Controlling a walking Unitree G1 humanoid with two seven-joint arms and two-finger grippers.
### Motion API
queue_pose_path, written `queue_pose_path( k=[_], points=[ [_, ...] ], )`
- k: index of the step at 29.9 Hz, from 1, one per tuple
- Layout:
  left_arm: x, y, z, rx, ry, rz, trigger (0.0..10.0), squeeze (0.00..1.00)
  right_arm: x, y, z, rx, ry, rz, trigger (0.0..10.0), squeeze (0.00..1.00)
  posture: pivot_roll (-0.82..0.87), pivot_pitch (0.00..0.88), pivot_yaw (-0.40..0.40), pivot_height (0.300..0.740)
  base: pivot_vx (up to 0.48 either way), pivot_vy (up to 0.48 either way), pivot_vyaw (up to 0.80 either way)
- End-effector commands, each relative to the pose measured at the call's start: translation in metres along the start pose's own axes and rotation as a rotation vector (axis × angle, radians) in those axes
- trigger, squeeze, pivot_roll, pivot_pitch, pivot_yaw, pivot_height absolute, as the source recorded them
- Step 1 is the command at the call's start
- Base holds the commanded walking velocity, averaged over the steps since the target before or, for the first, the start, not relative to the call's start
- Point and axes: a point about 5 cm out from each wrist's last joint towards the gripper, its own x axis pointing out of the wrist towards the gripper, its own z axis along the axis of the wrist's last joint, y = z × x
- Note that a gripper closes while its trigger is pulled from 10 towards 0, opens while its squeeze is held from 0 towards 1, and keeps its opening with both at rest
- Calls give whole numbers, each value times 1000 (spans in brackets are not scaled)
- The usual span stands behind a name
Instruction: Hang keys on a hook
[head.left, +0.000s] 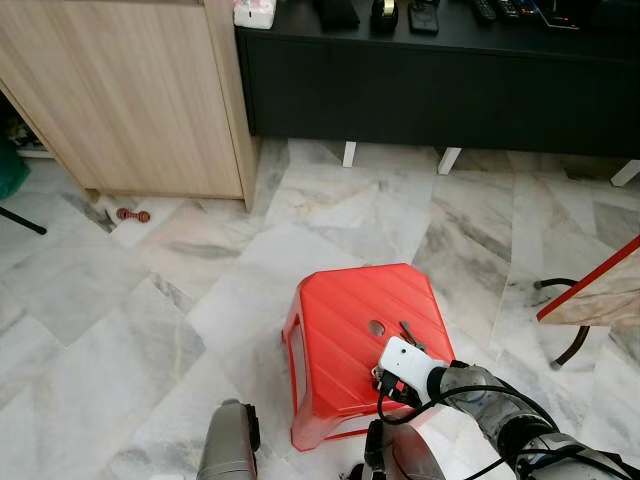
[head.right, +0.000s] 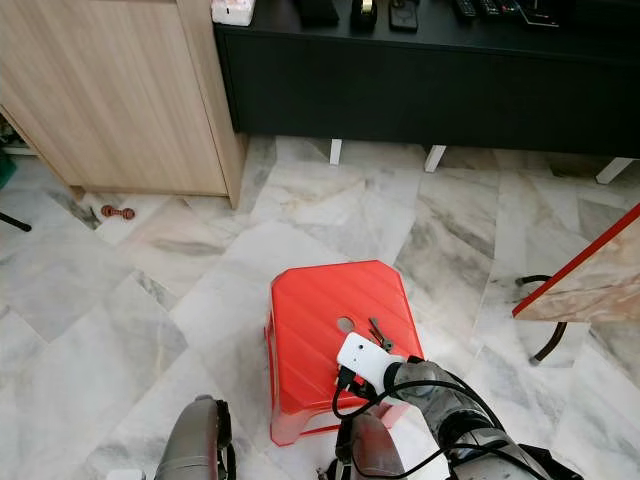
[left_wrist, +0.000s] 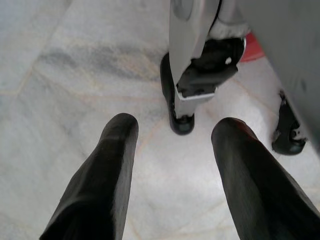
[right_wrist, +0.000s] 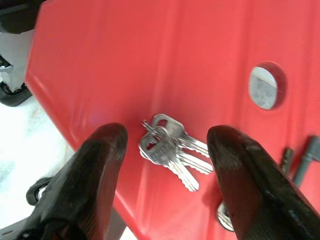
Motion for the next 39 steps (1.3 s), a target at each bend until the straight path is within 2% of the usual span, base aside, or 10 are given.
queue_pose_path(
  k=[1, 14, 15, 16, 17, 19, 20, 22, 24, 39],
  points=[
    [-7, -12, -21, -12, 65, -40, 10000, 0, 0, 6, -6, -12, 29, 29, 10000, 0, 120, 296, -127, 636, 0, 0, 0],
    [-10, -12, -24, -20, 58, -31, 10000, 0, 4, 11, -1, -46, 12, 50, 9216, 0, 133, 317, -138, 636, 0, 0, 0],
    [-10, -12, -24, -21, 59, -31, 10000, 0, 4, 11, -2, -52, 15, 50, 5490, 0, 133, 319, -140, 636, 0, 0, 0],
    [-10, -12, -24, -22, 59, -30, 10000, 0, 4, 11, -2, -54, 18, 50, 5490, 0, 133, 319, -140, 636, 0, 0, 0],
    [-10, -12, -25, -23, 60, -30, 10000, 0, 4, 11, -2, -56, 19, 50, 2627, 0, 134, 319, -140, 636, 0, 0, 0],
    [-10, -13, -25, -24, 61, -30, 10000, 0, 4, 11, -2, -58, 20, 43, 3490, 0, 134, 320, -141, 636, 0, 0, 0],
    [-11, -13, -26, -25, 63, -29, 10000, 0, 4, 10, -1, -63, 22, 38, 6235, 0, 132, 319, -142, 636, 0, 0, 0],
    [-11, -13, -26, -26, 64, -29, 10000, 0, 4, 9, -1, -67, 23, 36, 6235, 0, 132, 319, -142, 636, 0, 0, 0],
    [-11, -13, -27, -27, 65, -30, 10000, 0, 4, 8, -3, -74, 41, 21, 10000, 0, 130, 320, -142, 636, 0, 0, 0],
    [-10, -12, -25, -16, 61, -36, 10000, 0, 3, 1, -1, -45, 46, -23, 10000, 0, 149, 315, -131, 636, 0, 0, 0]
  ],
)
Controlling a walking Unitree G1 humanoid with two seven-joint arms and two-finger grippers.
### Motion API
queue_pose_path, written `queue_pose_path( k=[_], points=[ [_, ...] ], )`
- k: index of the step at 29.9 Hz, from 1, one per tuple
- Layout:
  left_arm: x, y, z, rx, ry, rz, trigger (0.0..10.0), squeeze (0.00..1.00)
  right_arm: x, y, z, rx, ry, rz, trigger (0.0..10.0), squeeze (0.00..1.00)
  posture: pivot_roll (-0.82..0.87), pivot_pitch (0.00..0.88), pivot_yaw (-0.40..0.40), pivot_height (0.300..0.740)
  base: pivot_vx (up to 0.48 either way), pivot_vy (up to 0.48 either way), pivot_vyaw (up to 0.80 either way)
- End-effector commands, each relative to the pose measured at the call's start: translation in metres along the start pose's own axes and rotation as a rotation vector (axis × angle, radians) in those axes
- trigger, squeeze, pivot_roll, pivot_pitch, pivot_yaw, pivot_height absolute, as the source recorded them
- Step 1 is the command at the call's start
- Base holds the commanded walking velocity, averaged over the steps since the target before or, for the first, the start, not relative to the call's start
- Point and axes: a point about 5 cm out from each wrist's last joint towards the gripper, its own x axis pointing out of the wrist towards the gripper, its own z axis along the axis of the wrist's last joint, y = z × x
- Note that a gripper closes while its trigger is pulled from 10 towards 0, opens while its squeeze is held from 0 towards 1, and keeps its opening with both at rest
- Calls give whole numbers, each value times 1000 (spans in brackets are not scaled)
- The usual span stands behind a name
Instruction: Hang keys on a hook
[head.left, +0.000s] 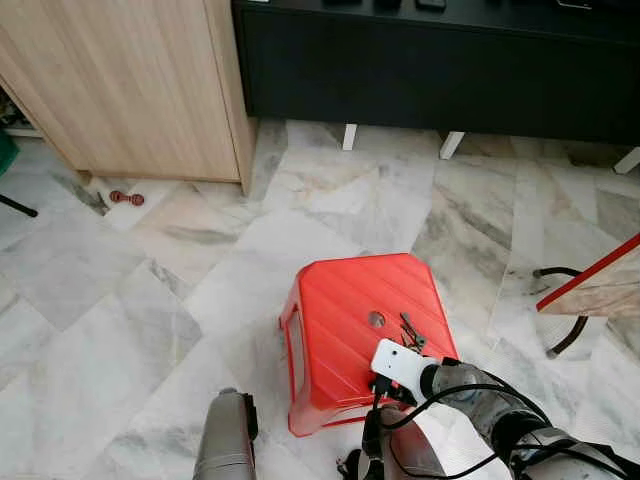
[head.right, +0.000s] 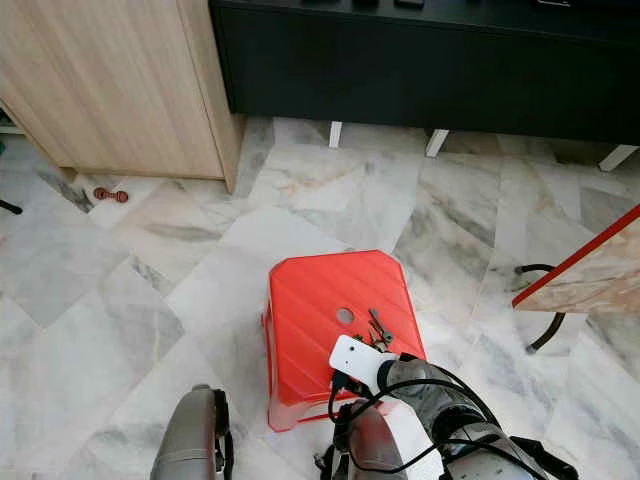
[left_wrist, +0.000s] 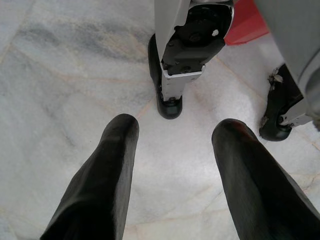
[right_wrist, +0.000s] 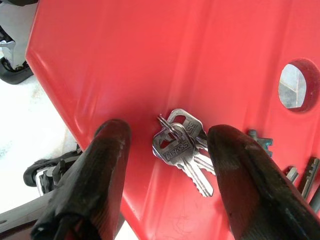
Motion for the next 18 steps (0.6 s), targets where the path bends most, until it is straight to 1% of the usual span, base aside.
queue_pose_path(
  k=[1, 4, 10, 17, 18],
  points=[
    [-7, -5, -18, 7, 60, -20, 10000, 0, -1, 3, -5, 34, 5, 10, 10000, 0, 149, 312, -130, 636, 0, 0, 0],
    [-6, -4, -17, 11, 60, -20, 10000, 0, 0, 4, -2, 43, -16, 19, 10000, 0, 152, 308, -129, 636, 0, 0, 0],
    [-7, -4, -18, 13, 63, -19, 10000, 0, 2, 4, 4, 25, -34, 33, 10000, 0, 158, 297, -128, 636, 0, 0, 0],
    [-7, -5, -19, 15, 66, -23, 10000, 0, 2, 4, 3, 10, -20, 33, 10000, 0, 159, 286, -128, 636, 0, 0, 0],
    [-7, -5, -19, 15, 66, -23, 10000, 0, 2, 4, 2, 6, -17, 34, 9804, 0, 160, 286, -127, 636, 0, 0, 0]
  ],
)
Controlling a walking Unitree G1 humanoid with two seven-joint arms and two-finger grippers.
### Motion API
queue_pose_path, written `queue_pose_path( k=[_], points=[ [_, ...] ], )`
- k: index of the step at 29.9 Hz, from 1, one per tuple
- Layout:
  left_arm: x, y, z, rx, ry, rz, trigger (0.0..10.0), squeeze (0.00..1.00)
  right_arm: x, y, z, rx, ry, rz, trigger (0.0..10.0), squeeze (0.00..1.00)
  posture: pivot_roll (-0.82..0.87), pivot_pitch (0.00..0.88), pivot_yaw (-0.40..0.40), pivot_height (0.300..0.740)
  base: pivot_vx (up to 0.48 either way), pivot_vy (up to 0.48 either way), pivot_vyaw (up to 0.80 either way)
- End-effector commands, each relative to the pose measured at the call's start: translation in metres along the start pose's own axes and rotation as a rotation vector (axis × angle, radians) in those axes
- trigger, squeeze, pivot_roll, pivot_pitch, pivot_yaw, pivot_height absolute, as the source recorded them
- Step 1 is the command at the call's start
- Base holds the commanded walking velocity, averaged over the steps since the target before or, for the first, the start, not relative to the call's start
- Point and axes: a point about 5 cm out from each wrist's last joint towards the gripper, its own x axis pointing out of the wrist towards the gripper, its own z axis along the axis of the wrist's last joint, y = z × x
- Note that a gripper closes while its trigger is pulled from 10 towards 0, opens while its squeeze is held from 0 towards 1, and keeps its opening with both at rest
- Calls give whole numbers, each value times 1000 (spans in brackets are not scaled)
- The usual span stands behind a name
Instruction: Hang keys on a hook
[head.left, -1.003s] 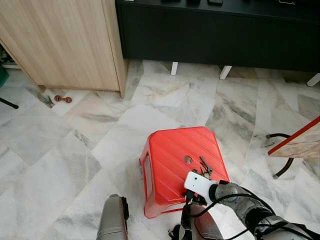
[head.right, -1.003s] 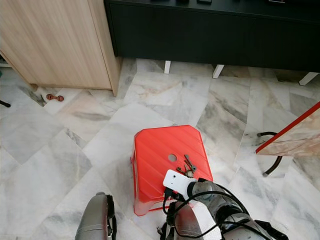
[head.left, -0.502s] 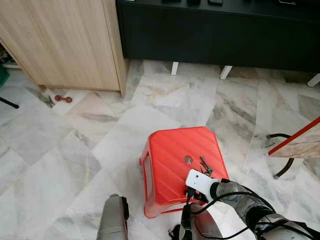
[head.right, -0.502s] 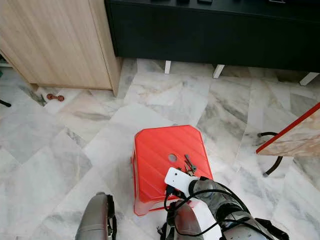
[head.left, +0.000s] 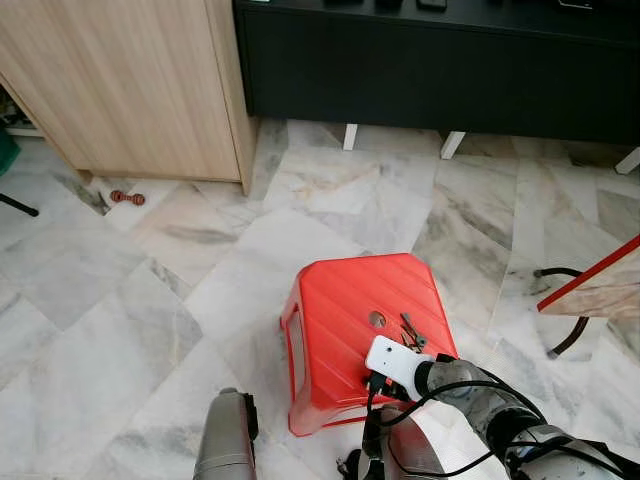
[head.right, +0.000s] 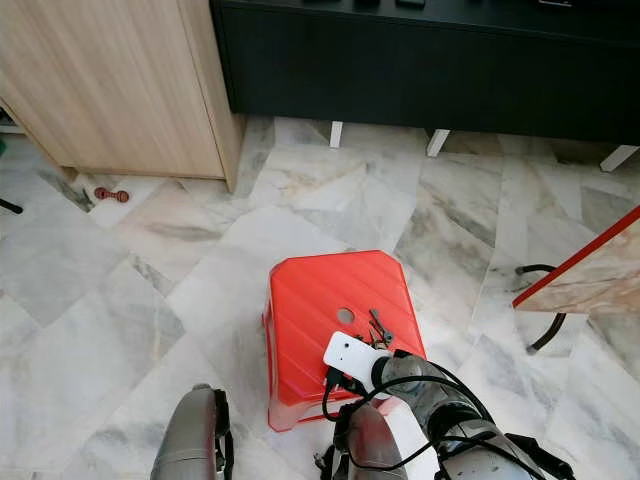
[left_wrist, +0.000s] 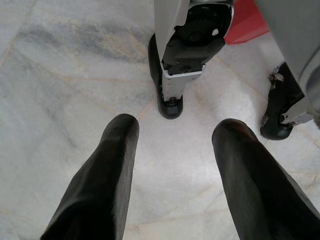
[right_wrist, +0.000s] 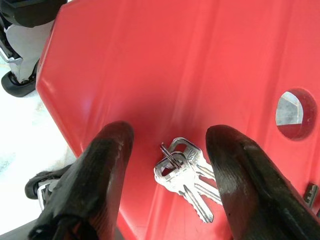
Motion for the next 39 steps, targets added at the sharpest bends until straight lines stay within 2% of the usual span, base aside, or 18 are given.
queue_pose_path(
  k=[1, 2, 5, 7, 15, 16, 18, 20, 25, 26, 27, 28, 29, 32, 33, 34, 35, 39],
  points=[
    [-7, -6, -19, 2, 63, -18, 10000, 0, -1, 4, -7, 6, 27, 13, 9059, 0, 160, 286, -127, 636, 0, 0, 0],
    [-7, -6, -19, 2, 64, -18, 10000, 0, -1, 4, -8, 5, 28, 14, 8745, 0, 161, 290, -128, 636, 0, 0, 0],
    [-7, -6, -20, 0, 65, -16, 10000, 0, -1, 3, -8, 2, 30, 15, 9059, 0, 160, 295, -129, 636, 0, 0, 0],
    [-8, -6, -20, -1, 66, -15, 10000, 0, -1, 4, -8, -8, 38, 15, 8667, 0, 159, 296, -129, 636, 0, 0, 0],
    [-8, -9, -22, -5, 72, -21, 10000, 0, -1, 5, -10, -3, 46, 14, 8510, 0, 161, 295, -130, 636, 0, 0, 0],
    [-8, -9, -23, -6, 72, -21, 10000, 0, -1, 5, -10, -2, 45, 16, 6314, 0, 161, 297, -132, 636, 0, 0, 0],
    [-9, -9, -23, -5, 73, -20, 10000, 0, -1, 5, -10, 0, 45, 15, 5922, 0, 161, 297, -132, 636, 0, 0, 0],
    [-9, -9, -24, -6, 73, -19, 10000, 0, -1, 5, -10, 0, 45, 16, 4275, 0, 159, 298, -132, 636, 0, 0, 0],
    [-10, -9, -25, -7, 75, -20, 10000, 0, -1, 6, -11, 1, 47, 16, 4275, 0, 159, 300, -133, 636, 0, 0, 0],
    [-10, -9, -25, -7, 76, -21, 10000, 0, -1, 6, -12, 1, 48, 15, 3373, 0, 159, 302, -133, 636, 0, 0, 0],
    [-10, -9, -26, -8, 77, -21, 10000, 0, -1, 6, -12, 1, 49, 13, 2039, 0, 159, 303, -133, 636, 0, 0, 0],
    [-10, -9, -26, -9, 77, -22, 10000, 0, -2, 6, -12, 1, 49, 11, 2039, 0, 159, 303, -133, 636, 0, 0, 0],
    [-10, -9, -26, -8, 78, -24, 10000, 0, -1, 7, -12, 1, 47, 13, 0, 0, 160, 304, -133, 636, 0, 0, 0],
    [-10, -10, -26, -8, 76, -25, 10000, 0, -1, 7, -12, -3, 47, 18, 0, 0, 160, 306, -134, 636, 0, 0, 0],
    [-10, -10, -26, -8, 75, -25, 10000, 0, -1, 7, -12, -5, 47, 20, 510, 0, 160, 306, -134, 636, 0, 0, 0],
    [-10, -10, -26, -8, 75, -25, 10000, 0, -1, 7, -12, -5, 47, 20, 510, 0, 160, 306, -134, 636, 0, 0, 0],
    [-10, -10, -26, -8, 74, -25, 10000, 0, -1, 8, -12, -9, 54, 20, 10000, 0, 161, 306, -134, 636, 0, 0, 0],
    [-10, -10, -25, -7, 75, -31, 10000, 0, -2, 6, -16, -24, 91, 1, 10000, 0, 160, 311, -131, 636, 0, 0, 0]
  ],
)
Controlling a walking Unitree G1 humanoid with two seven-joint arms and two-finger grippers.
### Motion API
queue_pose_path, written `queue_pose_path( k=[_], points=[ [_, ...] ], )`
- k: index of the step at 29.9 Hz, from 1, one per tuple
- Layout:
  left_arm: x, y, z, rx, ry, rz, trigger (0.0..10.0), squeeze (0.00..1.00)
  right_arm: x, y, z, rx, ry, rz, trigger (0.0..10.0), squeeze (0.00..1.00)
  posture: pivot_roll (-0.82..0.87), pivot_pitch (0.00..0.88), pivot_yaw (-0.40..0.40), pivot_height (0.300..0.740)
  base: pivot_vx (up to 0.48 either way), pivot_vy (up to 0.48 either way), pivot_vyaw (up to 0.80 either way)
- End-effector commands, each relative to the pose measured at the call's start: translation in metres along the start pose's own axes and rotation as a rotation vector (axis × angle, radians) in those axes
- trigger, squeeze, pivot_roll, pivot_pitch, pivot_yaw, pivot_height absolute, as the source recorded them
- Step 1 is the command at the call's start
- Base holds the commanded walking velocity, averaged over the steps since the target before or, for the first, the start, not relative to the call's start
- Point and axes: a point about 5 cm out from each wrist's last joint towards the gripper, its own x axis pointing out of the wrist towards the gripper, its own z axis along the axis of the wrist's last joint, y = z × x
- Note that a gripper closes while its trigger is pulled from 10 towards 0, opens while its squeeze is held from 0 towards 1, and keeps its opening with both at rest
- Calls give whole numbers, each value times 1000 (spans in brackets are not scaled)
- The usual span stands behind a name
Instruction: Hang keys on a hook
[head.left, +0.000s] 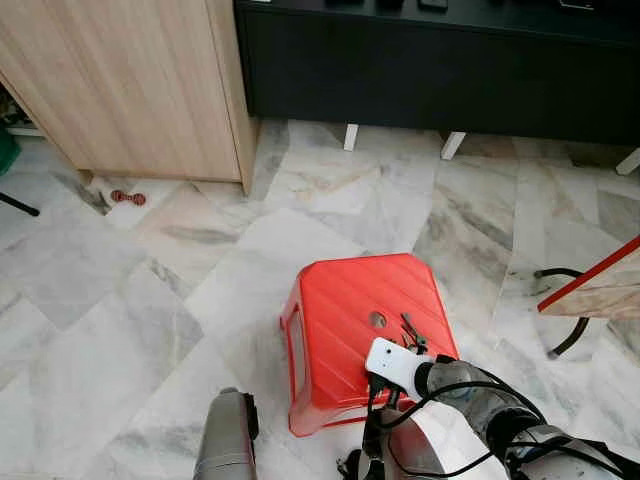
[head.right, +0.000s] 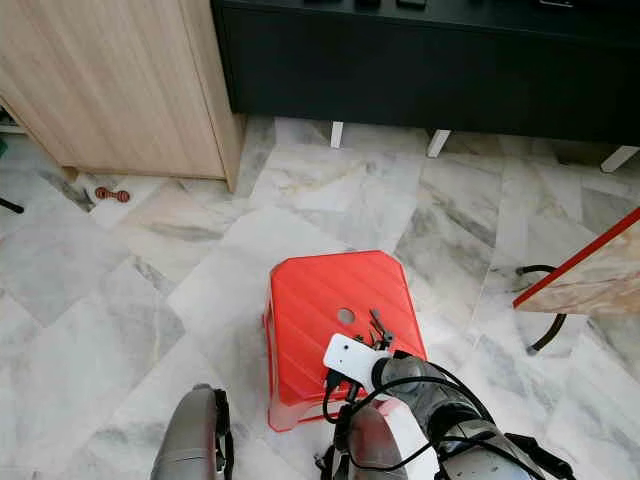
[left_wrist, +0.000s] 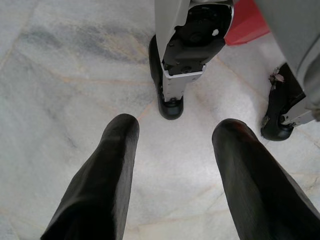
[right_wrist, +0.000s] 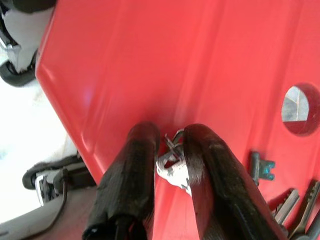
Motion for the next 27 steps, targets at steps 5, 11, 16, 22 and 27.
queue_pose_path(
  k=[5, 11, 16, 22, 27],
  points=[
    [-9, -7, -22, -4, 77, -27, 10000, 0, -3, 5, -15, 4, 66, 7, 10000, 0, 159, 315, -131, 636, 0, 0, 0],
    [-9, -6, -22, -3, 77, -27, 10000, 0, -2, 6, -15, 11, 66, 4, 10000, 0, 158, 328, -127, 636, 0, 0, 0],
    [-9, -5, -22, -3, 76, -27, 10000, 0, -2, 6, -15, 19, 58, 7, 10000, 0, 159, 335, -124, 636, 0, 0, 0],
    [-10, -5, -23, -1, 75, -28, 10000, 0, -1, 7, -13, 19, 57, 13, 2745, 0, 159, 341, -122, 636, 0, 0, 0],
    [-11, -5, -24, -1, 77, -28, 10000, 0, -1, 7, -13, 18, 56, 15, 0, 0, 160, 343, -123, 636, 0, 0, 0]
  ],
)
